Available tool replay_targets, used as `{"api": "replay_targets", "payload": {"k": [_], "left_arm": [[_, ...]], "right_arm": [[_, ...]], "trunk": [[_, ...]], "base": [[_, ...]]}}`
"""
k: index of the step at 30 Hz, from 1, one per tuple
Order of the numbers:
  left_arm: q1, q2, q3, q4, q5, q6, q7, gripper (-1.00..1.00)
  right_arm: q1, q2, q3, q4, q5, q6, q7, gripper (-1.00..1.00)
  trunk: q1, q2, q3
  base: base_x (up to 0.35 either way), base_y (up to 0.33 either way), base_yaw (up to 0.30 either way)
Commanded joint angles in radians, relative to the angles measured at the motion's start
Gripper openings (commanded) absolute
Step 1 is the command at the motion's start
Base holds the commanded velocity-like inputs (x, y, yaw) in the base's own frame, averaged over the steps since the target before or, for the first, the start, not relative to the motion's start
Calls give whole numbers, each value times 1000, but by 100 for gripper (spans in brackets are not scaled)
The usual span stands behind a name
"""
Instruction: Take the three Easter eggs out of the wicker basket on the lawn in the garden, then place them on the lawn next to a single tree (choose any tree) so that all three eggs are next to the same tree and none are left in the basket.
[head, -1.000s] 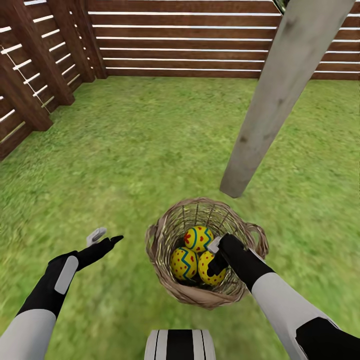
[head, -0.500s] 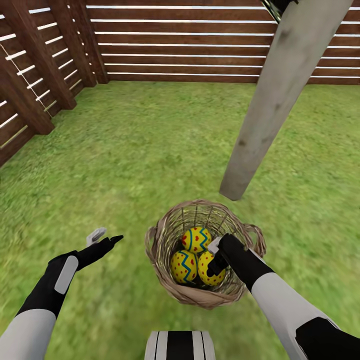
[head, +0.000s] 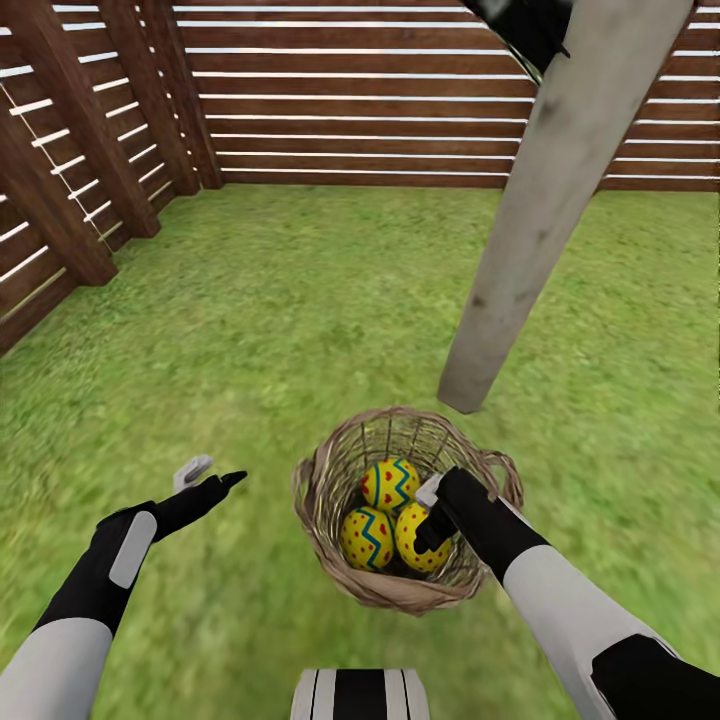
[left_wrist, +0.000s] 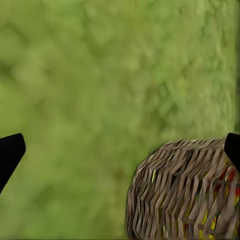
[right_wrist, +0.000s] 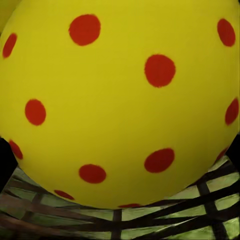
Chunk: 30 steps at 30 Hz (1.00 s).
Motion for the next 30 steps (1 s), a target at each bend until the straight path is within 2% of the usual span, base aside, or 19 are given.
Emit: {"api": "replay_targets", "payload": {"k": [1, 21, 25, 30], "left_arm": [[0, 0, 2, 0, 3, 8, -2, 100], [0, -2, 2, 2, 3, 10, -1, 100], [0, -2, 1, 6, 3, 10, -1, 100], [0, -3, 0, 7, 3, 10, -1, 100]], "right_arm": [[0, 0, 1, -1, 11, 2, 9, -100], [0, 0, 2, 3, 14, 6, 11, -100], [0, -3, 3, 2, 19, 7, 67, -100], [0, -6, 5, 1, 20, 8, 72, -100]], "trunk": [[-1, 0, 3], [-10, 5, 81], [-11, 6, 96], [-14, 7, 115]], "base": [[0, 0, 0], [0, 0, 0], [0, 0, 0], [0, 0, 0]]}}
